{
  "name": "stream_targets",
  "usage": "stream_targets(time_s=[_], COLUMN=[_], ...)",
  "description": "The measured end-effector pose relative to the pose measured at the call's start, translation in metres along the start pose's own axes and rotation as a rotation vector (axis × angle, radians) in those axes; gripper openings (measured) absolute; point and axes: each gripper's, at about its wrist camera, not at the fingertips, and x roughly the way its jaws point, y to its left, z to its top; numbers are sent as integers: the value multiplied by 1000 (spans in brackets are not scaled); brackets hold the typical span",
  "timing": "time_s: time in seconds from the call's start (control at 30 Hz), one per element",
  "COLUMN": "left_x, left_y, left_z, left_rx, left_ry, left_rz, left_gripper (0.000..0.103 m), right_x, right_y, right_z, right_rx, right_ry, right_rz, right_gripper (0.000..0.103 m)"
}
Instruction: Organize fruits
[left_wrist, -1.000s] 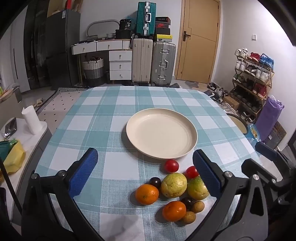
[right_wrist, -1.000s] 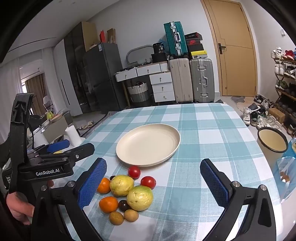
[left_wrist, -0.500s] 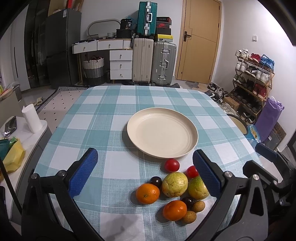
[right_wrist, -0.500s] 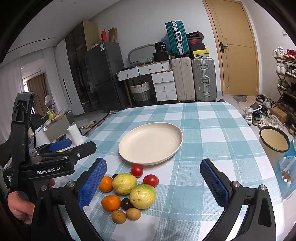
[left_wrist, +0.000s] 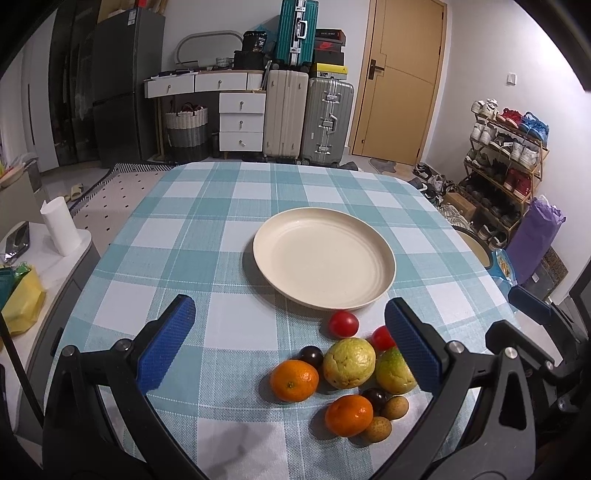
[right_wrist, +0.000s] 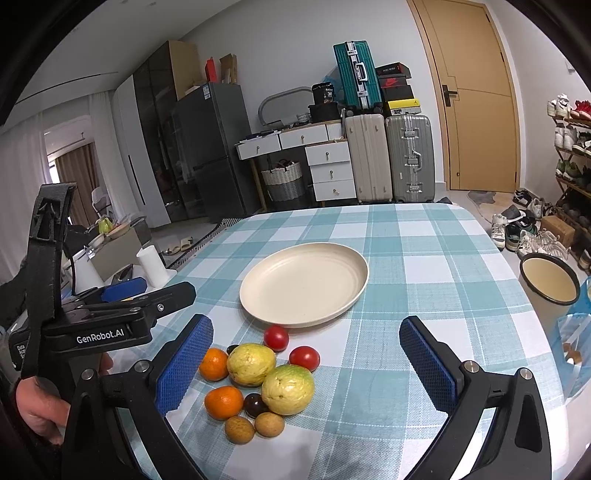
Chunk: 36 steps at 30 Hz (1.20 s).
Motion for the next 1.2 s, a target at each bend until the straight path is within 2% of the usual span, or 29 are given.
stream_targets(time_s=[1.0,1.2], left_x=[10,11], left_y=[1,2], left_z=[-7,-7], left_rx=[-3,-9], left_ry=[3,1], left_rz=[11,5], left_gripper=[103,103], right_x=[0,3], right_y=[0,3], right_z=[1,-4], right_rx=[-1,-8], right_ry=[-8,4], right_rz=[11,50], right_gripper=[103,103])
